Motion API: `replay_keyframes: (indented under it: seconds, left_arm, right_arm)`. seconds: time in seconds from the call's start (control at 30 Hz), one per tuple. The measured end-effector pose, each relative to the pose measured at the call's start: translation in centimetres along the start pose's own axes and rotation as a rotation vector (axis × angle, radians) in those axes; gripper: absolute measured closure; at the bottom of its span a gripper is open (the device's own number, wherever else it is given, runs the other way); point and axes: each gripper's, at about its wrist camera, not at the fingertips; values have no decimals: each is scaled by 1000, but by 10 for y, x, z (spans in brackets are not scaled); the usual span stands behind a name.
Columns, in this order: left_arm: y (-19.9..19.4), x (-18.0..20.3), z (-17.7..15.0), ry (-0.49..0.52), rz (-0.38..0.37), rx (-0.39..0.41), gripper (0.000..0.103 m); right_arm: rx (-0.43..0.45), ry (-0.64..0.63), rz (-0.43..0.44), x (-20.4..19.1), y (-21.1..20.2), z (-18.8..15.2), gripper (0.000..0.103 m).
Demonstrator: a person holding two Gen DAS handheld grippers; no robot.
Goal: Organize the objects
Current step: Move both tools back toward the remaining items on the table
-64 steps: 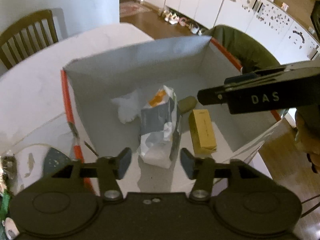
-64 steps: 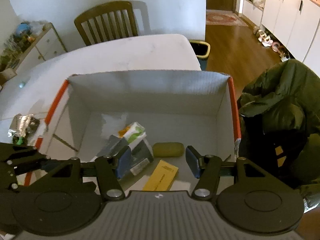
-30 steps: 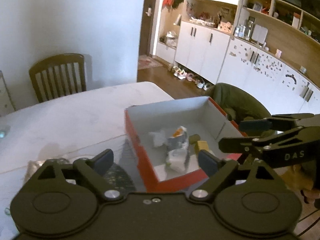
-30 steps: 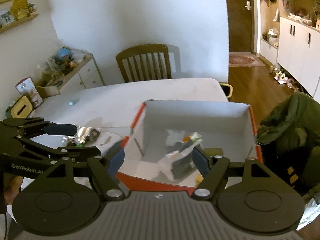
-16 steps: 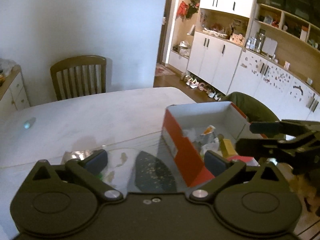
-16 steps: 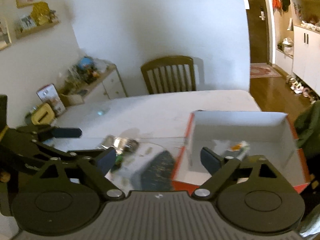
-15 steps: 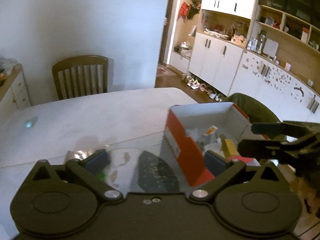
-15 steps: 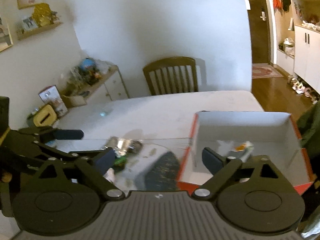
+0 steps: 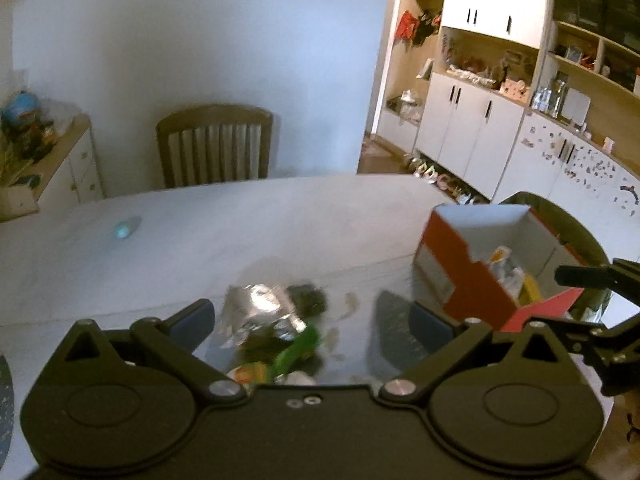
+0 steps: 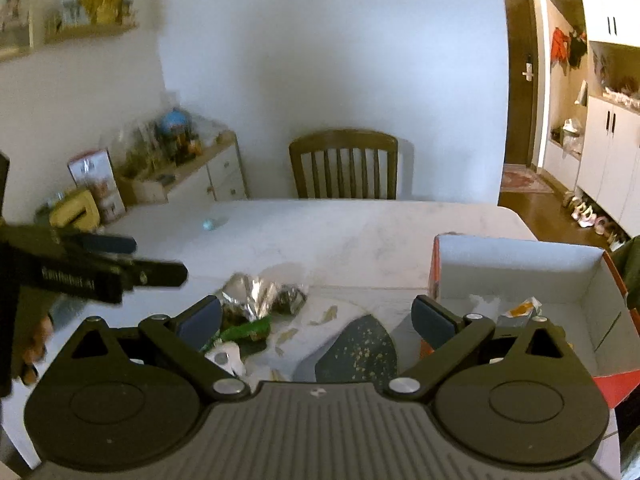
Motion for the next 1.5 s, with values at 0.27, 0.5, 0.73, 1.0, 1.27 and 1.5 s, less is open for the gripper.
replay_keyframes:
  seconds: [0.27,0.5,0.73,1.0,1.27,1.5]
  left_arm:
    - [23,-43,-26,-74,-1,-102,0]
    - [46,-59,-47,-62,-15,-166,0]
    - [72,-73,-60,-66,-39,-205,1]
    - [91,-77,-71,-54,-52,-229,8]
    - [98,-76,-73,-28,-68,-220,18]
    - [106,-76,-78,-9,-68,-243,27]
  right_arm:
    - [-123,51,45,-24,33,-14,1]
    - [-205,-34,53,-51,67,-33,1]
    - [-307,-79,77,-70,105,-50,1]
    - [-414,-149,115,-82,144,-71,9]
    - [-442,-242,152,-97,160,-76,28]
    - [-455,-271,178,-104,168,-78,41]
Point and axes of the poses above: each gripper's, at about its wrist camera, not at the fingertips, and y roughly the way its jaws point, x to its right, z to its top, and after that the axes turned 1 degree about -y, right-handed
